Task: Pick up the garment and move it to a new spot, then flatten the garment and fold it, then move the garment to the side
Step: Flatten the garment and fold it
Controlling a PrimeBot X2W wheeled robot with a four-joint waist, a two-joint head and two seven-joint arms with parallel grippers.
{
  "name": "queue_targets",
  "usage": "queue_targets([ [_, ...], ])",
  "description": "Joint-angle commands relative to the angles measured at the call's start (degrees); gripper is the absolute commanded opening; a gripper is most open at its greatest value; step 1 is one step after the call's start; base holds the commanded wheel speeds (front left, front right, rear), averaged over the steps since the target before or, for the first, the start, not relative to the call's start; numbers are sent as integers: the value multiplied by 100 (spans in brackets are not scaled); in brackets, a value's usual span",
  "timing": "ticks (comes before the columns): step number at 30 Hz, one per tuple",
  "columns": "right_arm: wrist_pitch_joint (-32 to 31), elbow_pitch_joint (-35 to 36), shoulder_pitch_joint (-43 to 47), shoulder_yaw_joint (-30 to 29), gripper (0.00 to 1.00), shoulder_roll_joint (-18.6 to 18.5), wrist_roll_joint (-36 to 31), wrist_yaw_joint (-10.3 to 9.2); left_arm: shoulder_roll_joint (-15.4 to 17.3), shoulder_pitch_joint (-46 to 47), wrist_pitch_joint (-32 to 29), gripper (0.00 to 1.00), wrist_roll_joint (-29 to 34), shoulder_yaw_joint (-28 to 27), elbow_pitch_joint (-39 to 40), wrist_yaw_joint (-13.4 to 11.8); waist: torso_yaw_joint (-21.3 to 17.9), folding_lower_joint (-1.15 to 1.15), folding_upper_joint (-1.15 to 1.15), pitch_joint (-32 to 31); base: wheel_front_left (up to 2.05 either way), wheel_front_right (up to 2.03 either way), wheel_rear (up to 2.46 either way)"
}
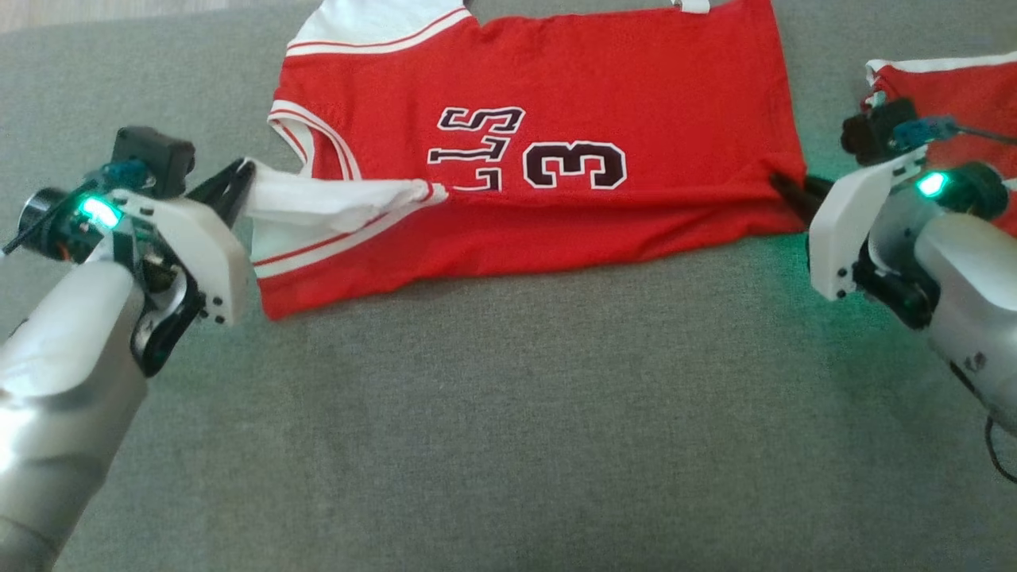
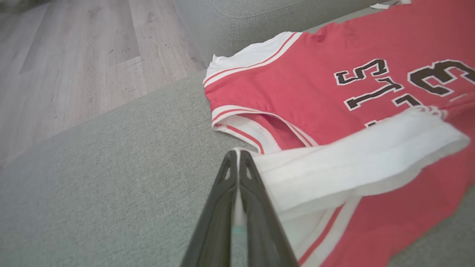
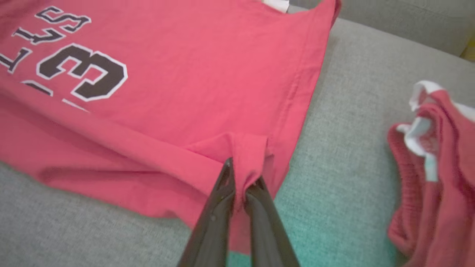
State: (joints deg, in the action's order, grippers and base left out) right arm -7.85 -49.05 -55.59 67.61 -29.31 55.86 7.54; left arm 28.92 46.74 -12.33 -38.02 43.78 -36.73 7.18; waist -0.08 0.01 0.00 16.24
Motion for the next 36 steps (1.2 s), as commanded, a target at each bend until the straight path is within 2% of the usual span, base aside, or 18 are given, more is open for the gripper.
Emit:
queue_targets([
  [1,138,-57,-113,-58,100,-45,-46,-5,210,385,150,100,89,-188,-21,23,-4,-1,0,42,0,0,0],
  [5,718,-384,-283,-205,100,51,-160,-5,-24,668,798,100,78,-342,-394,-9,4,-1,0,69,0,0,0],
  [11,2053,-837,-305,-775,100,328,-116,-5,-455,765,2347,100,-75,-809,-656,-252,31,-1,0,-180,0,0,0],
  [14,2231,-924,-254,-1028,100,429,-126,-5,-588,645,2617,100,-190,-999,-580,-248,19,-1,0,-321,0,0,0],
  [16,2276,-855,-272,-1498,100,466,-252,-5,-709,446,2708,100,-313,-1232,-386,-218,15,-1,0,-448,0,0,0],
  [19,2281,-332,-4,-2661,100,424,-841,-5,-850,37,2728,100,-189,-1823,256,-369,13,-1,0,-628,0,0,0],
  [22,2283,415,755,-3893,100,579,-1662,-5,-1070,-652,2731,100,164,-2347,900,-491,4,-1,0,-846,0,0,0],
  [25,2283,1145,1662,-4863,100,931,-2508,-5,-1381,-1349,2731,100,423,-2715,1309,-466,-4,-1,0,-1059,0,0,0],
  [29,2284,1694,2641,-5642,100,1479,-3248,-5,-1785,-2165,2732,100,751,-3149,1561,-359,-14,-1,0,-1289,0,0,0],
  [36,2284,2016,3746,-6033,100,2115,-4026,-5,-2333,-3213,2732,100,1346,-3857,1585,-262,-22,-1,0,-1511,0,0,0],
])
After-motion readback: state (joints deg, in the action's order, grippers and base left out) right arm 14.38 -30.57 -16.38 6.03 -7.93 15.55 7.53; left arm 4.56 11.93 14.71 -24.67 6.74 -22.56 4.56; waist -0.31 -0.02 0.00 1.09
